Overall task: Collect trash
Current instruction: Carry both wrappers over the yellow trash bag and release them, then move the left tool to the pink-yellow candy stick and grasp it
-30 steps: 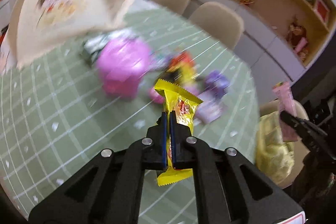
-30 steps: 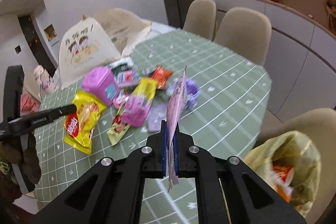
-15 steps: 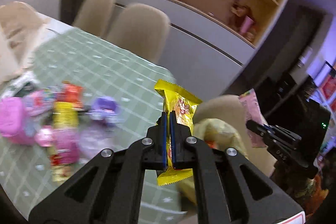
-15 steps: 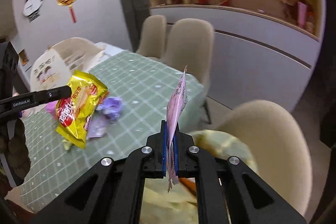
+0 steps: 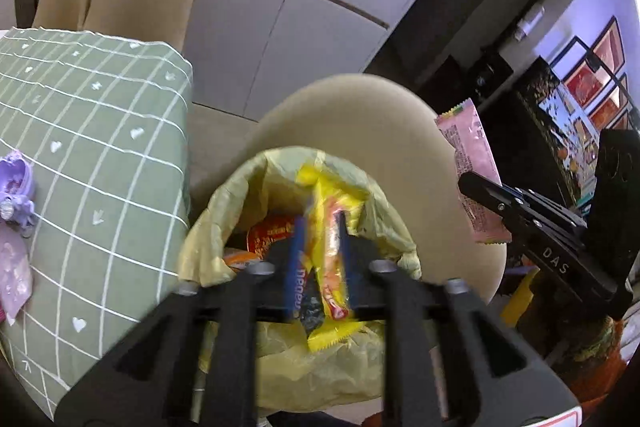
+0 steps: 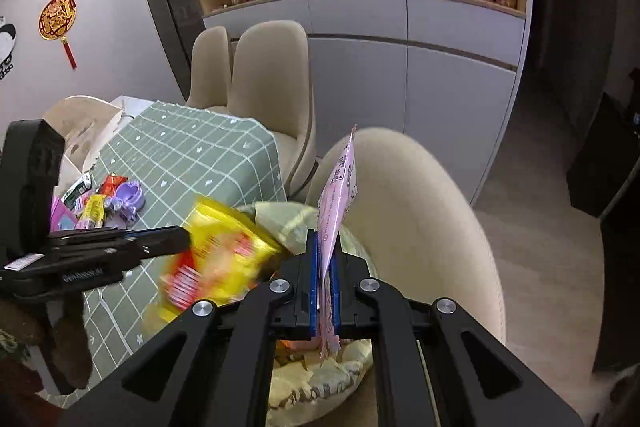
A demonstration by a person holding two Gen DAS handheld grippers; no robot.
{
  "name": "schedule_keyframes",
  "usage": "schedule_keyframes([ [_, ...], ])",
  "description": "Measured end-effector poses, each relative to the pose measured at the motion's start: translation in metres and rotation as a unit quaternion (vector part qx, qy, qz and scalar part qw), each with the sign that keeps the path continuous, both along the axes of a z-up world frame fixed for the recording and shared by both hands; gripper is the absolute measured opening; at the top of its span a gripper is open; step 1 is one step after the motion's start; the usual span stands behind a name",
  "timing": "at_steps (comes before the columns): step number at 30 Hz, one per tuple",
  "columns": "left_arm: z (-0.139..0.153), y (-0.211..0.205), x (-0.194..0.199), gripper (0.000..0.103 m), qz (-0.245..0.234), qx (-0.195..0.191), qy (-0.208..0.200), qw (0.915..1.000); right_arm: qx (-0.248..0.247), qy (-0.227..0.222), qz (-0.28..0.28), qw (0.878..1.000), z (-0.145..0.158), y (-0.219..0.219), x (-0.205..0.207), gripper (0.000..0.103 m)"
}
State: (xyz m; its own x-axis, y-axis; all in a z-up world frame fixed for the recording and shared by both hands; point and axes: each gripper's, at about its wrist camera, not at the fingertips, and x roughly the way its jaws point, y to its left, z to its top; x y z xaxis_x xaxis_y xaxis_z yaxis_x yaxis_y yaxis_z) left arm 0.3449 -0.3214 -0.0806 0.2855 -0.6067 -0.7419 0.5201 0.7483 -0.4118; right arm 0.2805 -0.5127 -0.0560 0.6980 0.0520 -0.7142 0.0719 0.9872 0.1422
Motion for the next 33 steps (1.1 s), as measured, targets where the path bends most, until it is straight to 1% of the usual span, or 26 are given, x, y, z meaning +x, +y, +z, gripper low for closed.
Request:
schedule_keyframes([
  [1, -0.001, 0.001, 0.0, 0.048, 0.001, -0.001, 0.002, 1.0, 0.005, 0.004, 0.004, 1.0, -0.003, 0.002, 0.0, 0.007],
  [4, 0.002, 0.015, -0.003, 0.05, 0.021, 0.005, -0.011, 0.9997, 0.026, 0.022, 0.023, 0.999, -0.022, 0.011, 0.005, 0.007],
  [5, 0.005, 0.023, -0.004, 0.05, 0.03, 0.008, -0.017, 0.9994, 0.045, 0.04, 0.045, 0.997, -0.038, 0.027, 0.015, 0.007],
  [7, 0.011, 0.039, -0.004, 0.054, 0.052, 0.012, -0.029, 0.9981, 0.065, 0.063, 0.07, 0.993, -0.055, 0.042, 0.029, 0.007],
  [8, 0.015, 0.05, -0.004, 0.059, 0.067, 0.016, -0.037, 0.9969, 0.071, 0.075, 0.079, 0.991, -0.063, 0.048, 0.034, 0.007],
  [9, 0.017, 0.06, -0.005, 0.063, 0.077, 0.019, -0.042, 0.996, 0.074, 0.092, 0.087, 0.989, -0.073, 0.053, 0.041, 0.007],
  [10, 0.021, 0.074, -0.007, 0.064, 0.094, 0.025, -0.049, 0.9941, 0.077, 0.124, 0.094, 0.985, -0.089, 0.06, 0.051, 0.007],
  [11, 0.022, 0.081, -0.007, 0.066, 0.103, 0.028, -0.052, 0.9929, 0.079, 0.145, 0.095, 0.982, -0.1, 0.064, 0.056, 0.007],
  [12, 0.024, 0.097, -0.01, 0.068, 0.122, 0.034, -0.058, 0.9903, 0.085, 0.172, 0.095, 0.977, -0.113, 0.068, 0.062, 0.007],
  [14, 0.027, 0.124, -0.017, 0.071, 0.151, 0.042, -0.062, 0.9857, 0.101, 0.21, 0.095, 0.968, -0.131, 0.072, 0.07, 0.007],
  [15, 0.028, 0.137, -0.019, 0.071, 0.164, 0.045, -0.063, 0.9835, 0.105, 0.224, 0.089, 0.965, -0.138, 0.073, 0.072, 0.007],
  [16, 0.028, 0.152, -0.023, 0.071, 0.182, 0.049, -0.064, 0.98, 0.105, 0.227, 0.086, 0.964, -0.142, 0.074, 0.071, 0.007],
  [18, 0.026, 0.18, -0.03, 0.071, 0.216, 0.056, -0.063, 0.9727, 0.09, 0.218, 0.079, 0.968, -0.141, 0.076, 0.068, 0.007],
  [21, 0.02, 0.22, -0.04, 0.071, 0.263, 0.062, -0.055, 0.9612, 0.061, 0.19, 0.071, 0.977, -0.128, 0.081, 0.061, 0.008],
  [23, 0.015, 0.241, -0.044, 0.071, 0.285, 0.064, -0.049, 0.9551, 0.064, 0.17, 0.072, 0.981, -0.119, 0.083, 0.054, 0.008],
  [24, 0.013, 0.252, -0.046, 0.071, 0.294, 0.065, -0.046, 0.9524, 0.066, 0.159, 0.074, 0.982, -0.115, 0.083, 0.051, 0.011],
  [25, 0.01, 0.262, -0.049, 0.071, 0.301, 0.067, -0.044, 0.9503, 0.063, 0.148, 0.072, 0.984, -0.11, 0.082, 0.046, 0.014],
  [26, 0.008, 0.267, -0.05, 0.071, 0.304, 0.069, -0.043, 0.9493, 0.059, 0.139, 0.07, 0.986, -0.107, 0.084, 0.045, 0.026],
  [27, 0.006, 0.275, -0.052, 0.072, 0.308, 0.071, -0.043, 0.9476, 0.053, 0.129, 0.068, 0.988, -0.103, 0.086, 0.041, 0.042],
  [28, 0.005, 0.281, -0.054, 0.072, 0.311, 0.074, -0.043, 0.9466, 0.05, 0.124, 0.066, 0.989, -0.101, 0.086, 0.04, 0.049],
  [29, 0.005, 0.285, -0.056, 0.072, 0.311, 0.077, -0.044, 0.9461, 0.044, 0.117, 0.061, 0.99, -0.096, 0.085, 0.036, 0.051],
  [31, 0.002, 0.295, -0.06, 0.074, 0.312, 0.086, -0.046, 0.9451, 0.035, 0.107, 0.043, 0.993, -0.087, 0.086, 0.03, 0.051],
  [33, -0.001, 0.304, -0.063, 0.075, 0.31, 0.089, -0.049, 0.9452, 0.036, 0.1, 0.035, 0.994, -0.079, 0.085, 0.025, 0.051],
])
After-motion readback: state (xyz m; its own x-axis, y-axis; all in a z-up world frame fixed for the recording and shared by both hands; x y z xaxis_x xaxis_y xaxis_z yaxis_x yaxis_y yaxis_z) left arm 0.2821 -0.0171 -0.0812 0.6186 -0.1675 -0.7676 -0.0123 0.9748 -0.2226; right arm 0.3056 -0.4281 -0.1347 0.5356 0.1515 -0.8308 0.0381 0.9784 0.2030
